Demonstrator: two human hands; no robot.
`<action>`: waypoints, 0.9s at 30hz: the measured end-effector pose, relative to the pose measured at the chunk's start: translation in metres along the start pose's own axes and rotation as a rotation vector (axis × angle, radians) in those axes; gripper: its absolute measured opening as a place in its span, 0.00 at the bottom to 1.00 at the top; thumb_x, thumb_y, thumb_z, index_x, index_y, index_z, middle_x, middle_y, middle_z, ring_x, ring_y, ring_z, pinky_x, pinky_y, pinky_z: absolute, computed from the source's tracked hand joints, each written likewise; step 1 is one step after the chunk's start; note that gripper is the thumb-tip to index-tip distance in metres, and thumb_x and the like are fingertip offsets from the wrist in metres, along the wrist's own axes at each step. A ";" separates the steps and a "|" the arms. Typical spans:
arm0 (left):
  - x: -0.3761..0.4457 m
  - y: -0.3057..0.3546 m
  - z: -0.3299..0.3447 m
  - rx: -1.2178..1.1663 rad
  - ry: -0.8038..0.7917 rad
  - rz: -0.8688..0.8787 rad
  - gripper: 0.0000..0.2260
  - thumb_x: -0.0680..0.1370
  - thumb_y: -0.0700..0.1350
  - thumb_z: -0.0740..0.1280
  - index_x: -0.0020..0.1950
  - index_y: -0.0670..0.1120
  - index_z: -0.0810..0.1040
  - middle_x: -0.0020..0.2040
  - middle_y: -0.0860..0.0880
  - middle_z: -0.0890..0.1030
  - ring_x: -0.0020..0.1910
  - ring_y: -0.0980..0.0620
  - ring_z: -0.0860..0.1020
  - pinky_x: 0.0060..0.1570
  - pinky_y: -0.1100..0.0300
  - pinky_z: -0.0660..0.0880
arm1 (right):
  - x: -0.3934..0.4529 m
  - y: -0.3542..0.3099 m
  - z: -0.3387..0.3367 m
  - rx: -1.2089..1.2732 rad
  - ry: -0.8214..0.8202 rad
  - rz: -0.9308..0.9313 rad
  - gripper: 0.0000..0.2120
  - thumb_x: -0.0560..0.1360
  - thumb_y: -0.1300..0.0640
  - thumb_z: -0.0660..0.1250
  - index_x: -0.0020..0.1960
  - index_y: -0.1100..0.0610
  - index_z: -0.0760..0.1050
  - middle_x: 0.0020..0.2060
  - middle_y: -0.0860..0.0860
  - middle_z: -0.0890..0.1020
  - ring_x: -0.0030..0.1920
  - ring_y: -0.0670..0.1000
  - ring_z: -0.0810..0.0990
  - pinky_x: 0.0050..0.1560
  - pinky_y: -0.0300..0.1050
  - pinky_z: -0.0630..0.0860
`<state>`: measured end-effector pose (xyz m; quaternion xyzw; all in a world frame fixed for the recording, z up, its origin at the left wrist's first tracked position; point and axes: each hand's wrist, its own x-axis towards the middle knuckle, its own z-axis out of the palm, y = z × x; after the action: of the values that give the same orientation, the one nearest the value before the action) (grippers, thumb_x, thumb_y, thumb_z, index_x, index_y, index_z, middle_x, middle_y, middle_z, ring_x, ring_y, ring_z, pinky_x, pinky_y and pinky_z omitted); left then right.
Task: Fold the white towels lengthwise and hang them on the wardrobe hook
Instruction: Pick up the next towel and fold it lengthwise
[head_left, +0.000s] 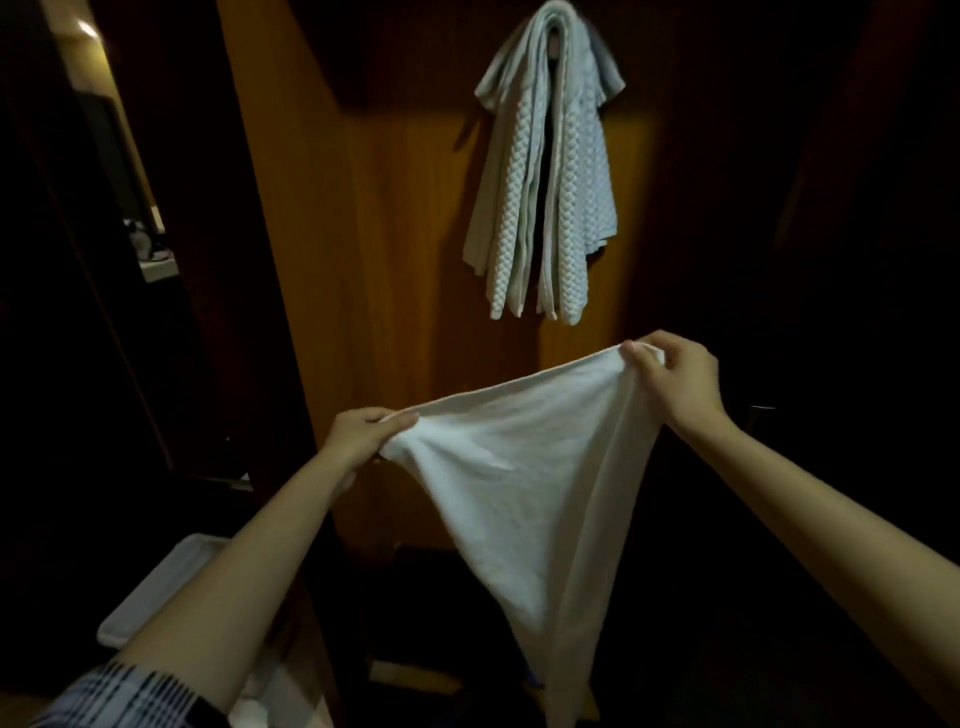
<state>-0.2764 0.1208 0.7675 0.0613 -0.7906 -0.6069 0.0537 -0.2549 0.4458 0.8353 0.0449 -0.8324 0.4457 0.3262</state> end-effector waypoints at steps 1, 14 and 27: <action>0.002 0.000 0.004 -0.129 0.063 -0.072 0.07 0.71 0.48 0.74 0.43 0.46 0.81 0.37 0.50 0.80 0.35 0.54 0.77 0.27 0.65 0.71 | -0.001 0.000 -0.002 -0.049 -0.055 -0.032 0.06 0.75 0.56 0.66 0.40 0.53 0.78 0.36 0.49 0.81 0.40 0.49 0.79 0.38 0.37 0.69; 0.021 0.025 0.018 -0.387 0.467 -0.256 0.20 0.68 0.48 0.76 0.56 0.40 0.80 0.55 0.41 0.81 0.51 0.43 0.80 0.45 0.57 0.74 | -0.040 -0.075 0.003 -0.384 -1.200 -0.403 0.11 0.75 0.62 0.63 0.55 0.54 0.80 0.46 0.47 0.83 0.46 0.49 0.80 0.50 0.45 0.75; -0.007 0.041 0.014 -0.044 0.017 -0.211 0.20 0.68 0.45 0.77 0.56 0.38 0.80 0.58 0.41 0.79 0.51 0.46 0.78 0.37 0.61 0.72 | -0.060 -0.102 0.025 -0.538 -0.938 -0.970 0.10 0.75 0.49 0.66 0.49 0.53 0.82 0.45 0.49 0.82 0.49 0.48 0.76 0.35 0.36 0.68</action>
<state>-0.2732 0.1461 0.8036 0.1481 -0.7657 -0.6259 -0.0022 -0.1835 0.3529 0.8631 0.5136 -0.8520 -0.0356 0.0955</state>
